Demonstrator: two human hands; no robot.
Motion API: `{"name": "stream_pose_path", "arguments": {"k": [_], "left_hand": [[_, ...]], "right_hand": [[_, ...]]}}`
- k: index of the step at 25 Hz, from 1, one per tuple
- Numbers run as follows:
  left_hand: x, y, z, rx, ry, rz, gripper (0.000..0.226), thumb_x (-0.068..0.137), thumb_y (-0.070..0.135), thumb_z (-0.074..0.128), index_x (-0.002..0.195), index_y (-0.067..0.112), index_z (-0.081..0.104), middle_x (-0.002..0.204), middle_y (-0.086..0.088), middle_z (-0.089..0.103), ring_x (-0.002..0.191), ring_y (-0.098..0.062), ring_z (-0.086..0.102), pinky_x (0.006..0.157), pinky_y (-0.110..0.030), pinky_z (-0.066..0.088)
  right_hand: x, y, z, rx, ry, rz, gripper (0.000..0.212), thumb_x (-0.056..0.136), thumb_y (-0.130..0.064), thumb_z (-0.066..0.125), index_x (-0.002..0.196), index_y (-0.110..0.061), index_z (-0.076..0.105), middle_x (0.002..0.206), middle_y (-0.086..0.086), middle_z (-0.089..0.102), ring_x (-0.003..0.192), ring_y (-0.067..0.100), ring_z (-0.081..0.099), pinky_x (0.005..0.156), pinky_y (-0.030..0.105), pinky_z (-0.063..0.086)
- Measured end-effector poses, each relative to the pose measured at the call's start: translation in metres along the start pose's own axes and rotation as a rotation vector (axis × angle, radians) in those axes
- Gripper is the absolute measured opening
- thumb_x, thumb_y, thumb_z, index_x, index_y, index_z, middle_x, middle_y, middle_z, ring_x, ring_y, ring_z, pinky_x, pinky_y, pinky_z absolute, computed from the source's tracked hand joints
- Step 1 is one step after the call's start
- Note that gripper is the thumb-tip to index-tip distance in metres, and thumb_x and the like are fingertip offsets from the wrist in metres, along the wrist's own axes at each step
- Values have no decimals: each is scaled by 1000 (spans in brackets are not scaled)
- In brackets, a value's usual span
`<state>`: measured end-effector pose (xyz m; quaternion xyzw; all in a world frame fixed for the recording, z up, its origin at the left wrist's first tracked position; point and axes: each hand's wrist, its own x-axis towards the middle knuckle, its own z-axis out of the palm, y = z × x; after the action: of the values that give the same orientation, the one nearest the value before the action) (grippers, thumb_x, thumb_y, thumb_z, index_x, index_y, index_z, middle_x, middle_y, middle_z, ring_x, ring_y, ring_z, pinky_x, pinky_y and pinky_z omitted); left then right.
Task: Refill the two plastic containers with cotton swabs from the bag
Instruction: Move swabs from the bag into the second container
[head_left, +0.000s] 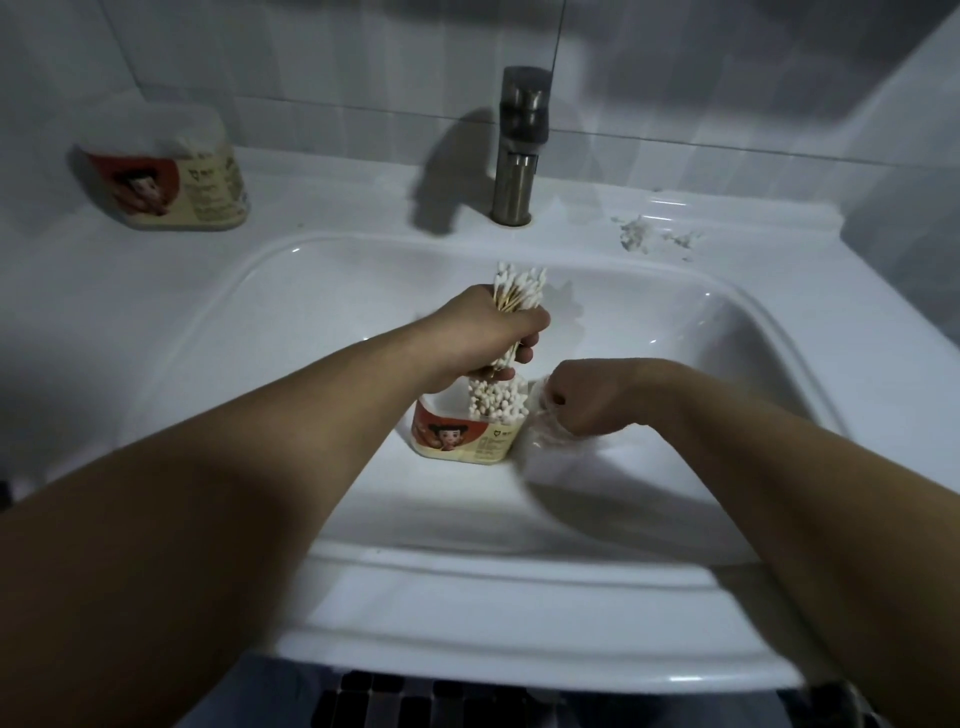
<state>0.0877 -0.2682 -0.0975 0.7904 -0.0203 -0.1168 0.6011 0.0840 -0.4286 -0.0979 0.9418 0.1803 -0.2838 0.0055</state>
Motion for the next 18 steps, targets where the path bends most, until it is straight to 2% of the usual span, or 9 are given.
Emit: {"name": "stream_pose_path", "arguments": {"k": [2, 5, 7, 9, 11, 13, 15, 18], "left_hand": [[0, 1, 1, 46, -7, 6, 13, 96, 25, 64, 90, 13, 64, 76, -1, 65, 75, -15, 66, 62, -28, 54], [0, 0, 1, 130, -4, -4, 22, 95, 31, 68, 95, 9, 67, 83, -5, 72, 81, -26, 73, 65, -32, 53], [0, 0, 2, 203, 9, 8, 29, 91, 38, 72, 94, 9, 69, 81, -6, 73, 85, -31, 75, 67, -34, 52], [-2, 1, 3, 255, 18, 28, 40, 86, 44, 77, 91, 4, 71, 72, -5, 71, 73, -27, 70, 65, -34, 50], [-3, 2, 2, 272, 29, 40, 45, 81, 45, 82, 88, 2, 71, 70, -5, 70, 68, -23, 65, 63, -33, 48], [-3, 2, 3, 274, 27, 45, 31, 80, 38, 84, 81, 9, 70, 69, -2, 70, 67, -21, 66, 62, -32, 49], [-5, 2, 4, 264, 23, 43, 20, 80, 27, 83, 75, 16, 67, 65, 1, 67, 62, -17, 64, 57, -29, 46], [-5, 3, 4, 253, 42, 32, 17, 80, 20, 79, 71, 18, 65, 63, 0, 66, 58, -15, 61, 54, -28, 44]], "right_hand": [[4, 5, 0, 7, 74, -10, 25, 95, -16, 50, 70, -13, 54, 74, 2, 60, 67, 20, 55, 59, 29, 47], [3, 12, -6, -2, 167, -30, 26, 101, -29, 48, 90, -13, 66, 94, 5, 71, 85, 25, 64, 81, 36, 54], [-4, 12, -10, -18, 196, -47, 26, 104, -33, 46, 105, -14, 65, 104, 6, 68, 92, 25, 62, 85, 34, 50], [-10, 9, -13, 13, 236, -76, 29, 105, -28, 43, 124, -14, 61, 121, 10, 67, 104, 28, 62, 84, 31, 45], [-15, 7, -14, 45, 271, -106, 33, 106, -24, 41, 134, -15, 58, 131, 10, 63, 115, 28, 60, 84, 26, 39], [-15, 9, -14, 58, 270, -147, 31, 106, -28, 43, 127, -18, 62, 127, 7, 65, 112, 26, 62, 84, 25, 40], [-14, 11, -14, 43, 265, -146, 28, 105, -34, 46, 117, -18, 65, 116, 5, 68, 102, 23, 63, 81, 28, 43], [-13, 14, -15, -11, 307, -134, 25, 106, -35, 45, 110, -17, 62, 111, 6, 68, 90, 20, 56, 76, 30, 41]]}}
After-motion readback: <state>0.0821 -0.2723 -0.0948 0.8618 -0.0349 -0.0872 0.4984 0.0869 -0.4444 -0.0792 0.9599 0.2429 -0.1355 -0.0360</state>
